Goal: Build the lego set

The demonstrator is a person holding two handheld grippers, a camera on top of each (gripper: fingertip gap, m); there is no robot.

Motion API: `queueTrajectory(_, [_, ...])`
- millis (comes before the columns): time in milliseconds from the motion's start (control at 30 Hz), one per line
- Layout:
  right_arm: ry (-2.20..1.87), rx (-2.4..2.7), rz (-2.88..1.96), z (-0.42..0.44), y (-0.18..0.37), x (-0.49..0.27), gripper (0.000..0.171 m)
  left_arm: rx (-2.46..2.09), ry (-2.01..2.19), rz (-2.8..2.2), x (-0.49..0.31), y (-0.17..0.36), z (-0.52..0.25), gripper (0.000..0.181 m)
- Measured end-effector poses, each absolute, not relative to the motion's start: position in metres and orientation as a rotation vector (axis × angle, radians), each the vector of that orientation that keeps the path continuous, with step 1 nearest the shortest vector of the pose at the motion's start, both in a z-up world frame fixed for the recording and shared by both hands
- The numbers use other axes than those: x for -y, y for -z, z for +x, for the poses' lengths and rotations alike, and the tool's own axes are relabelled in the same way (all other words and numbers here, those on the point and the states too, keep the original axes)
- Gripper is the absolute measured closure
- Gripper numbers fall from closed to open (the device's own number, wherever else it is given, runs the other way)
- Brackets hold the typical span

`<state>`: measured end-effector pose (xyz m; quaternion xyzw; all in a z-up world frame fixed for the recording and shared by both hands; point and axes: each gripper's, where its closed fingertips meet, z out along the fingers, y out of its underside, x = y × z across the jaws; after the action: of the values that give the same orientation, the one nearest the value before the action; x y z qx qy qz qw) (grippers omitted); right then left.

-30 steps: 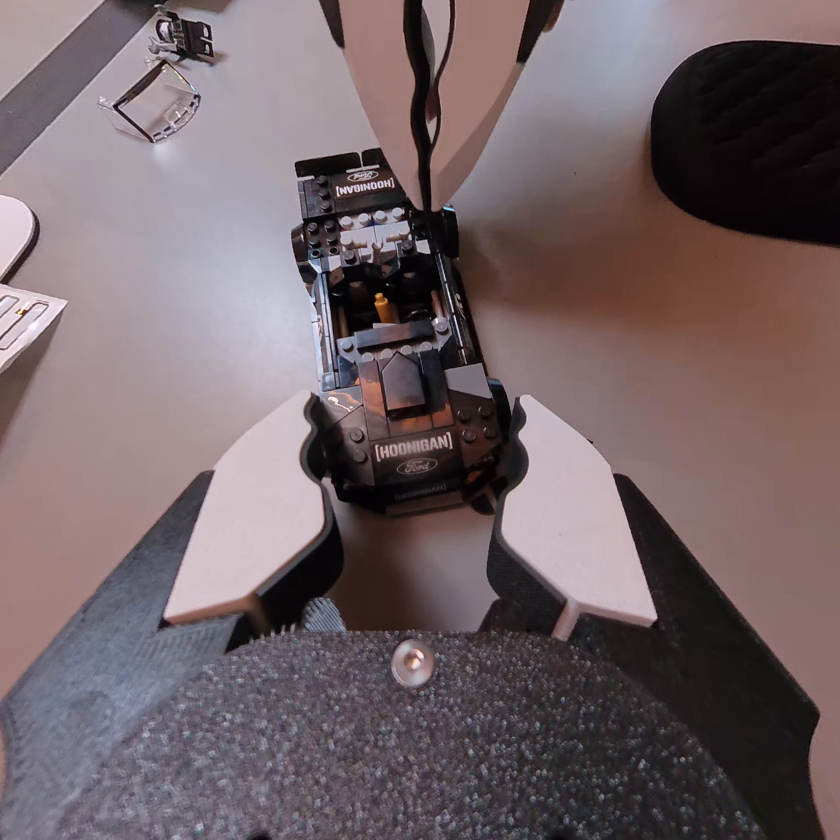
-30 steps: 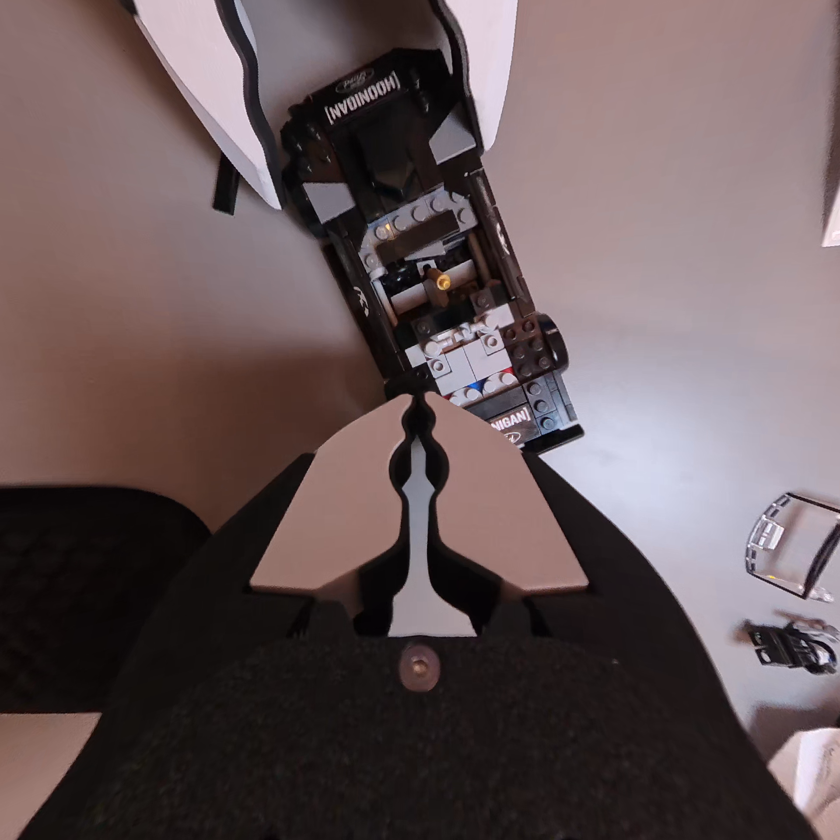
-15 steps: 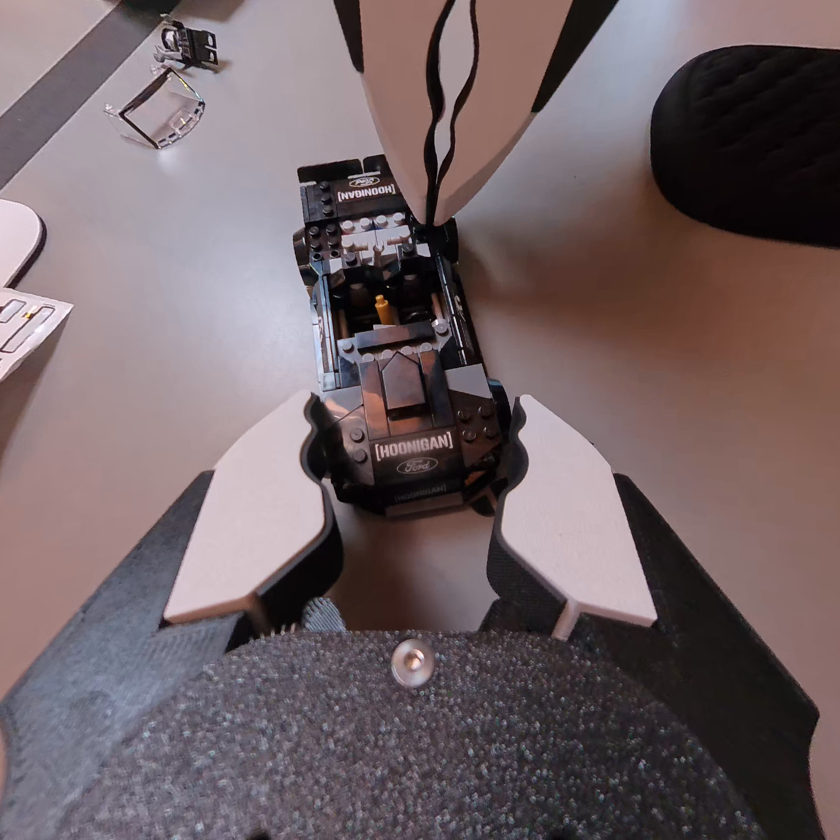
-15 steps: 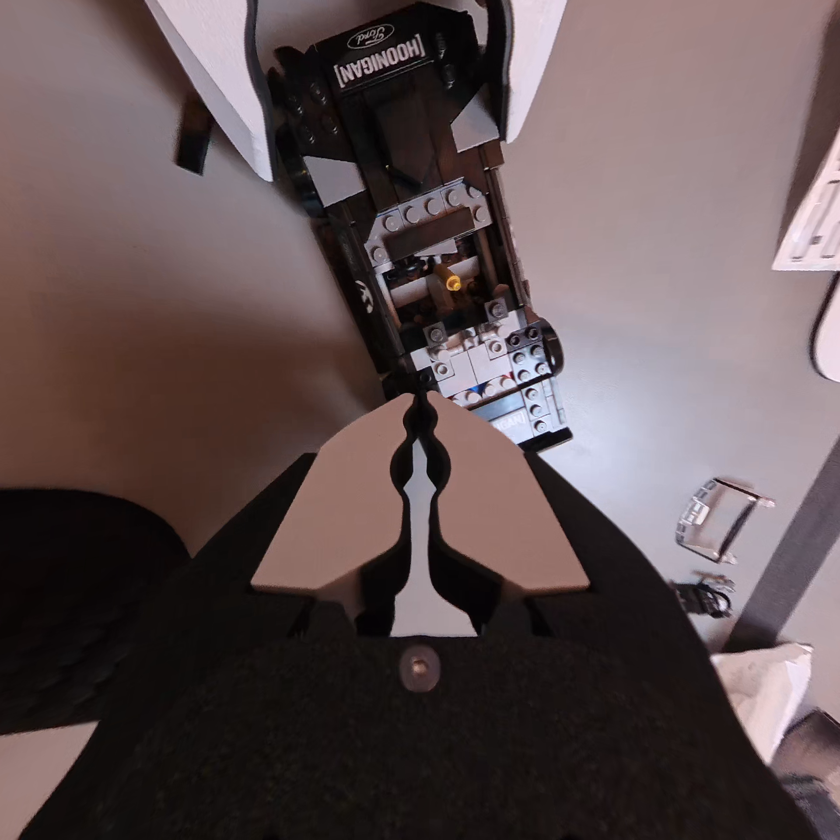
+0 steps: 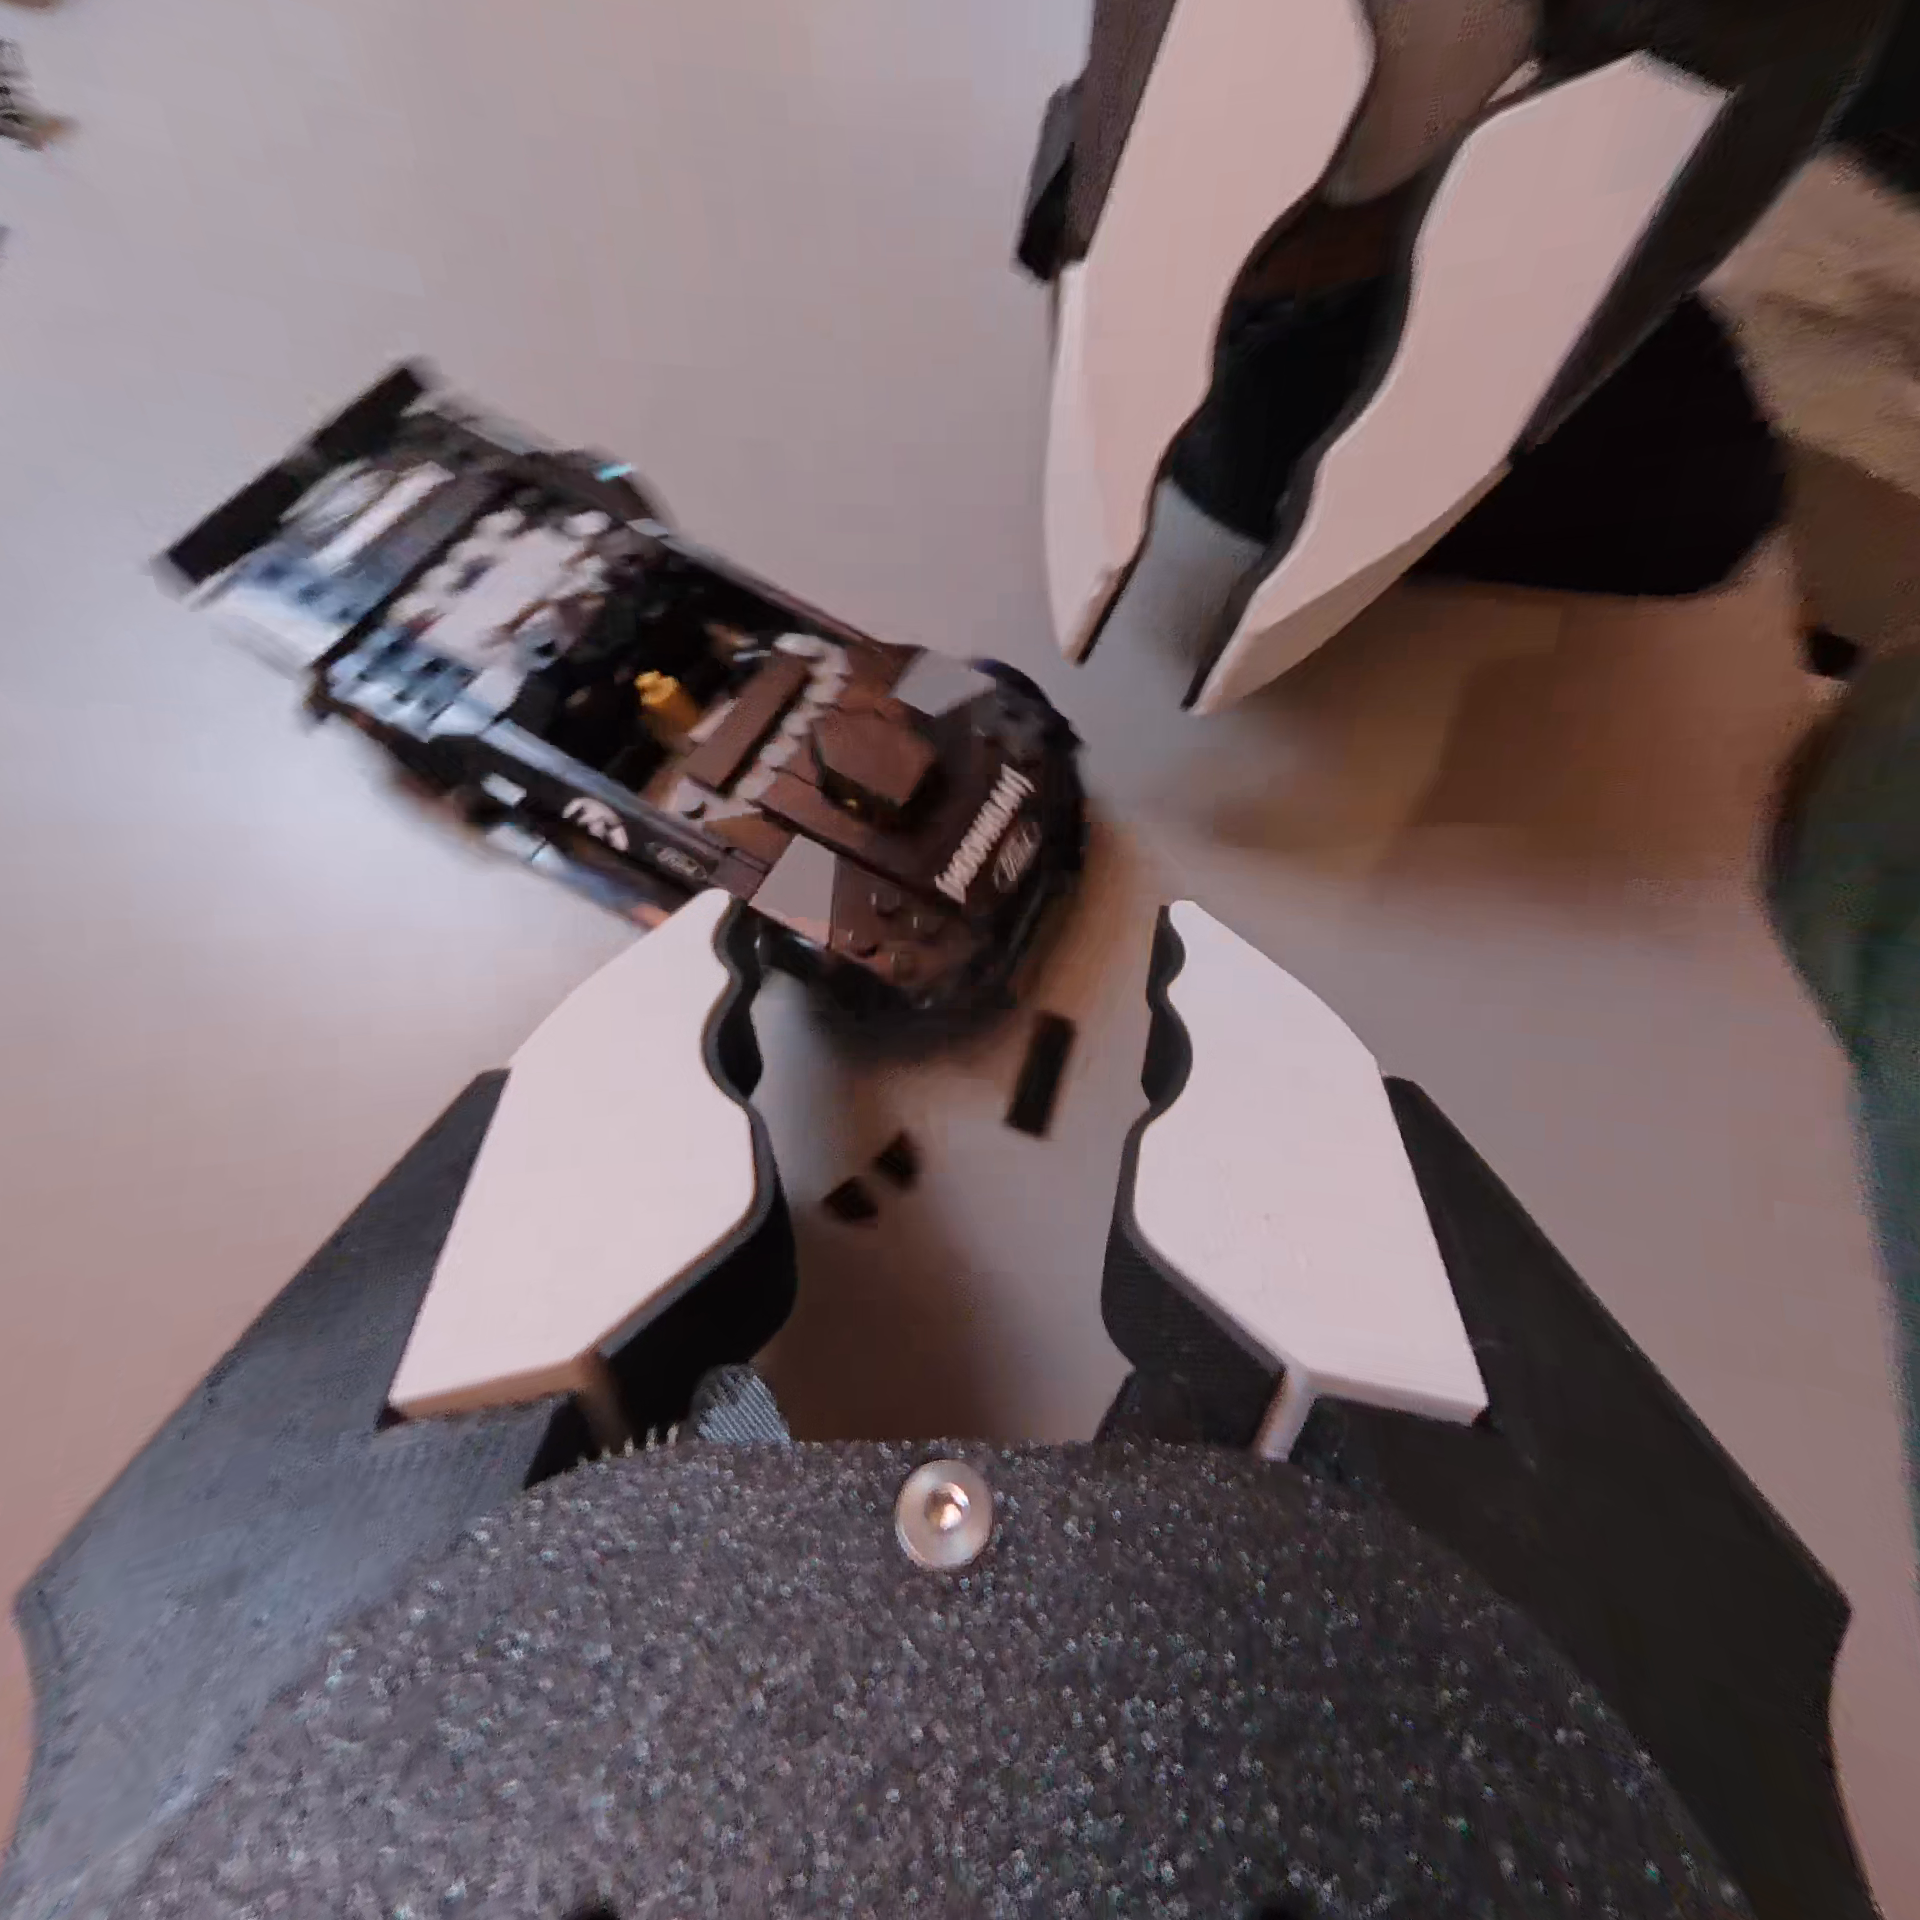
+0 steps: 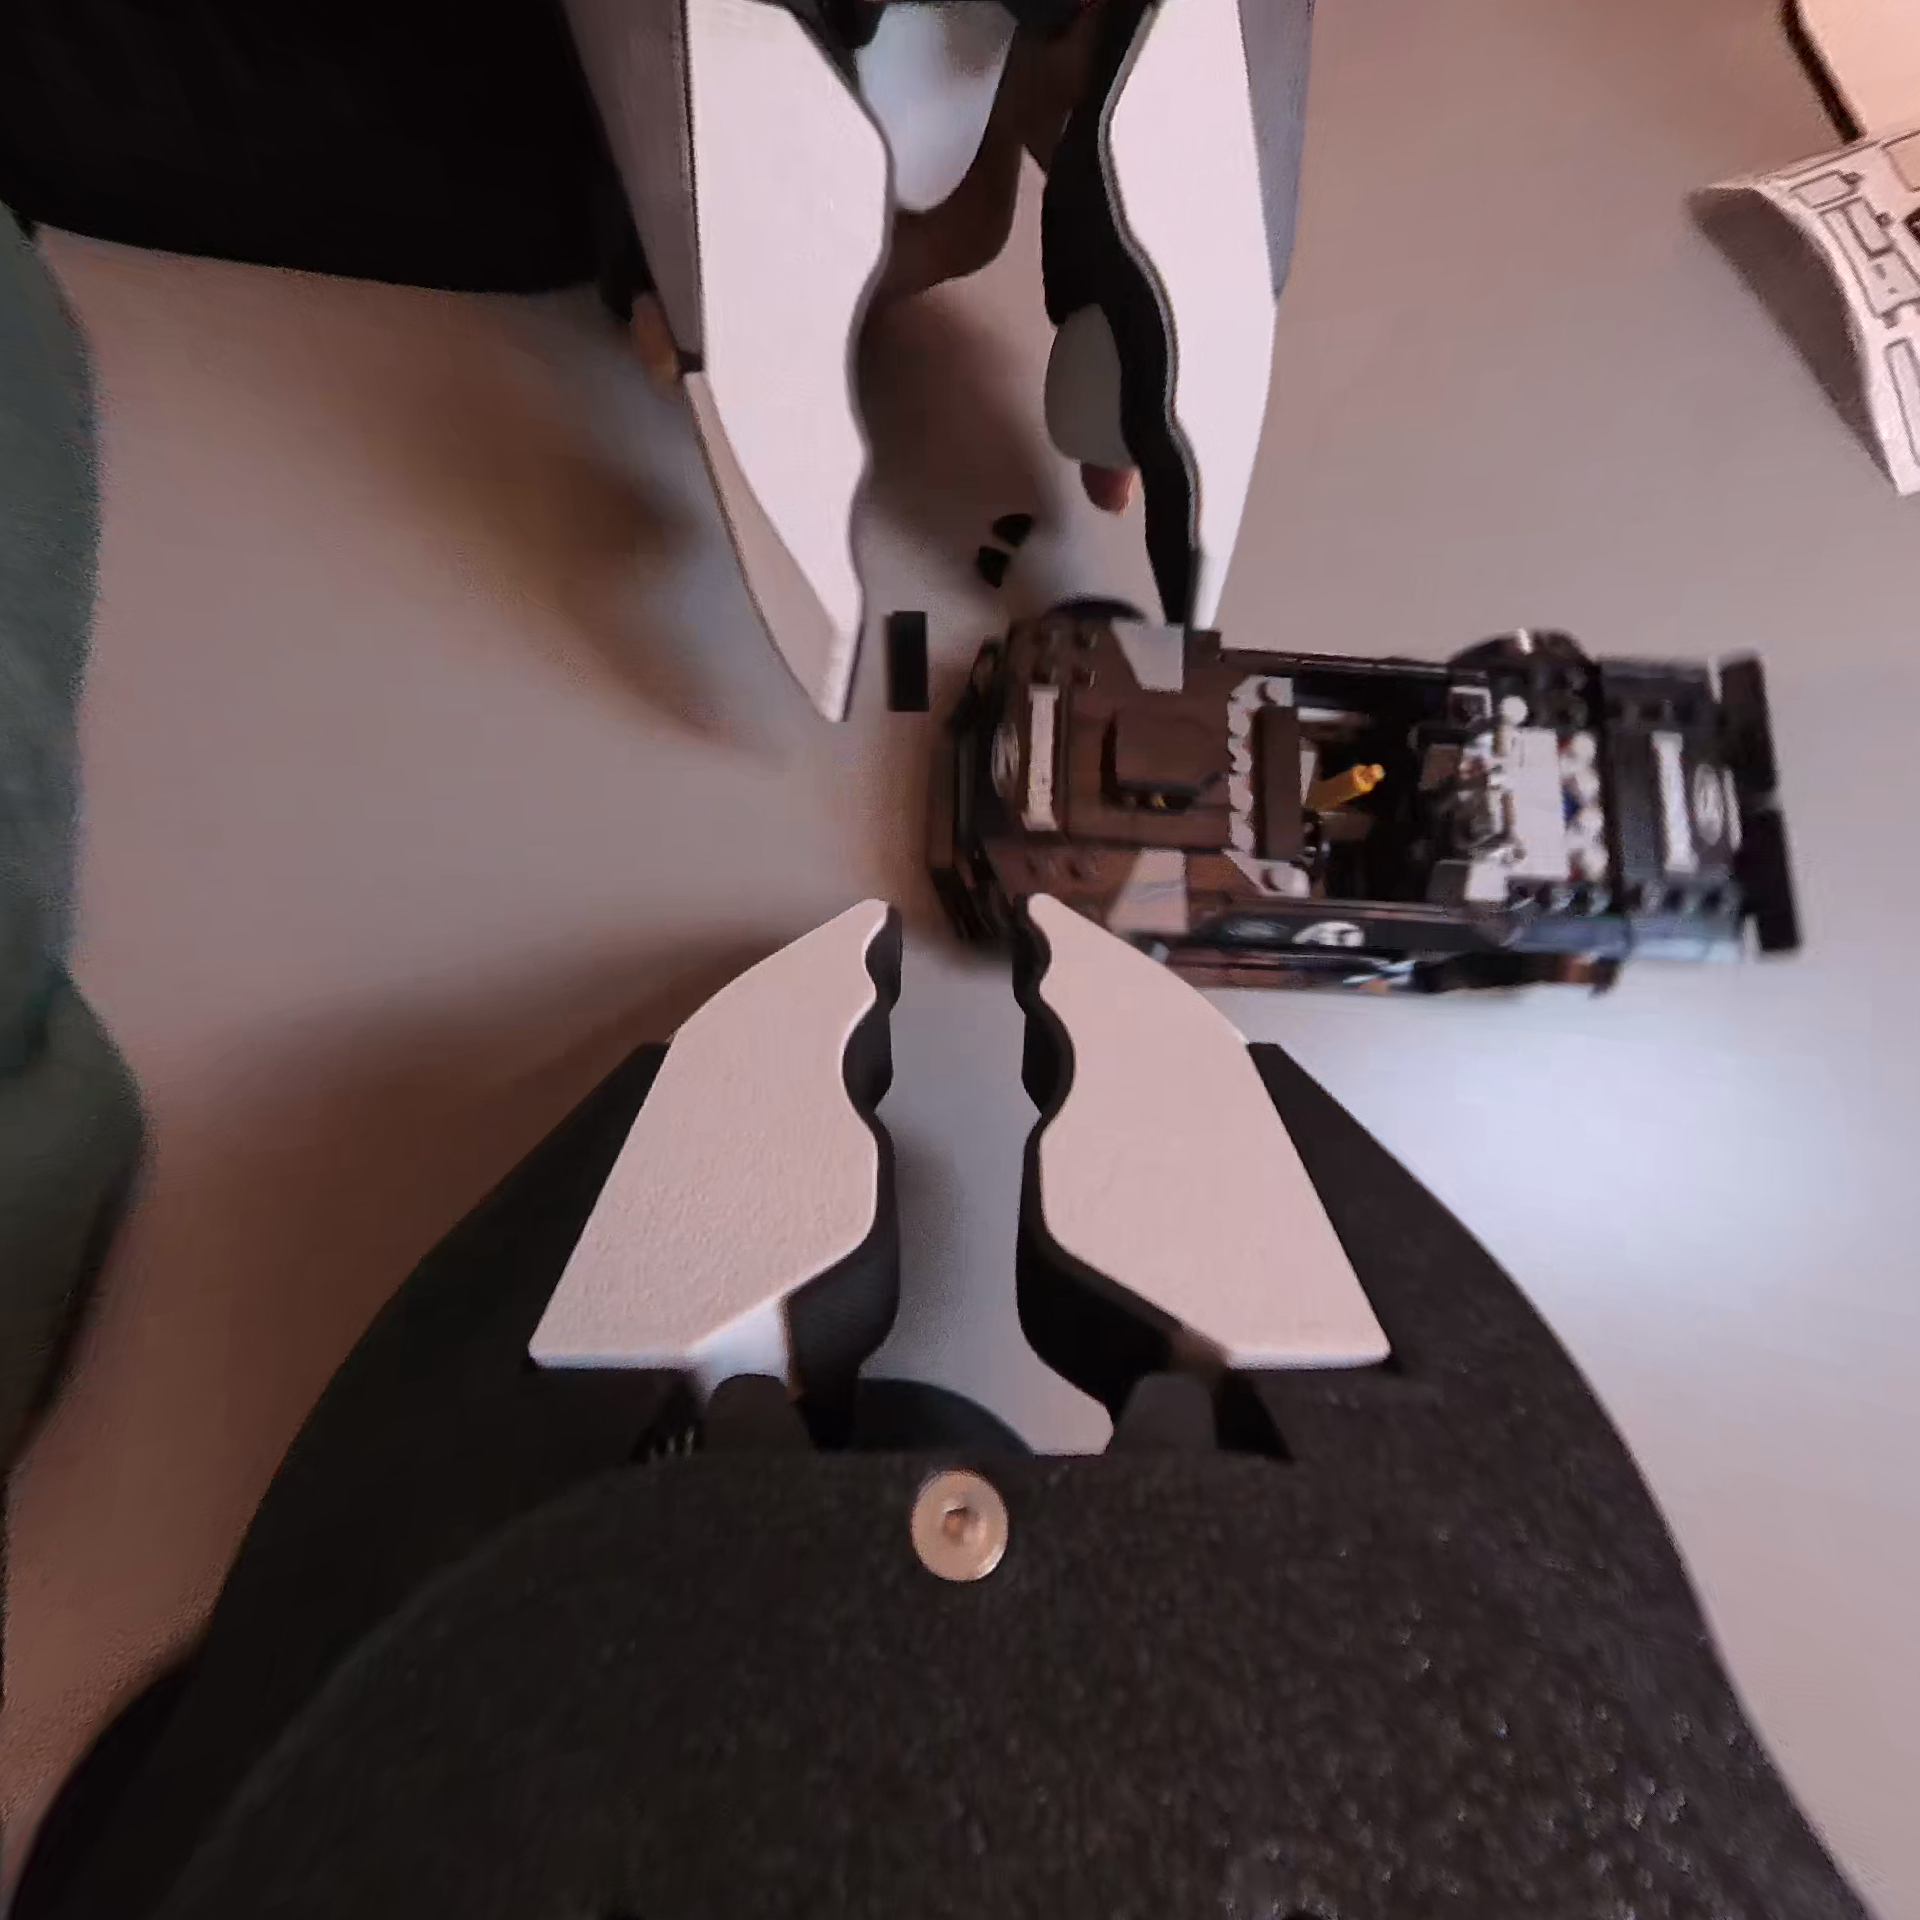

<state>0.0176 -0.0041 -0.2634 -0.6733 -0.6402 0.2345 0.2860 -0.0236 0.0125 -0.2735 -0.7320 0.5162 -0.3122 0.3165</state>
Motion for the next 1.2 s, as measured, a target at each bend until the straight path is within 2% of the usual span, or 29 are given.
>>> queueTrajectory(33, [-0.640, 1.690, -1.806, 0.019, 0.263, 0.008, 0.151, -1.394, 0.888, -1.906, -0.003, 0.272, -0.019, 0.108])
queueTrajectory(100, [-0.653, 1.632, -1.817, 0.024, 0.259, 0.009, 0.151, -1.479, 0.935, -1.858, 0.010, 0.271, -0.017, 0.119])
queueTrajectory(233, [-0.606, 1.515, -1.837, 0.039, 0.249, -0.004, 0.151, -1.498, 0.847, -1.853, 0.006, 0.272, -0.025, 0.126])
queueTrajectory(433, [-0.533, 1.371, -1.921, 0.075, 0.256, -0.040, 0.140, -1.654, 0.513, -1.856, 0.008, 0.293, -0.047, 0.143])
queueTrajectory(667, [-0.583, 1.348, -1.922, 0.078, 0.257, -0.051, 0.140, -1.674, 0.575, -1.917, 0.010, 0.296, -0.044, 0.165])
queueTrajectory(733, [-0.581, 1.371, -1.949, 0.074, 0.260, -0.045, 0.131, -1.699, 0.583, -1.920, 0.012, 0.296, -0.043, 0.173])
queueTrajectory(867, [-0.601, 1.306, -2.052, 0.056, 0.263, -0.030, 0.094, -1.703, 0.557, -1.902, 0.005, 0.294, -0.044, 0.173])
queueTrajectory(933, [-0.524, 1.234, -2.121, 0.051, 0.272, -0.031, 0.084, -1.656, 0.608, -1.873, 0.001, 0.284, -0.042, 0.173])
queueTrajectory(1000, [-0.443, 1.217, -2.146, 0.046, 0.282, -0.031, 0.080, -1.603, 0.619, -1.841, -0.010, 0.270, -0.045, 0.173])
queueTrajectory(1067, [-0.382, 1.226, -2.148, 0.043, 0.288, -0.035, 0.086, -1.589, 0.622, -1.813, -0.021, 0.259, -0.049, 0.173])
queueTrajectory(1200, [-0.380, 1.404, -2.098, 0.047, 0.290, -0.042, 0.087, -1.625, 0.644, -1.737, -0.037, 0.247, -0.053, 0.173])
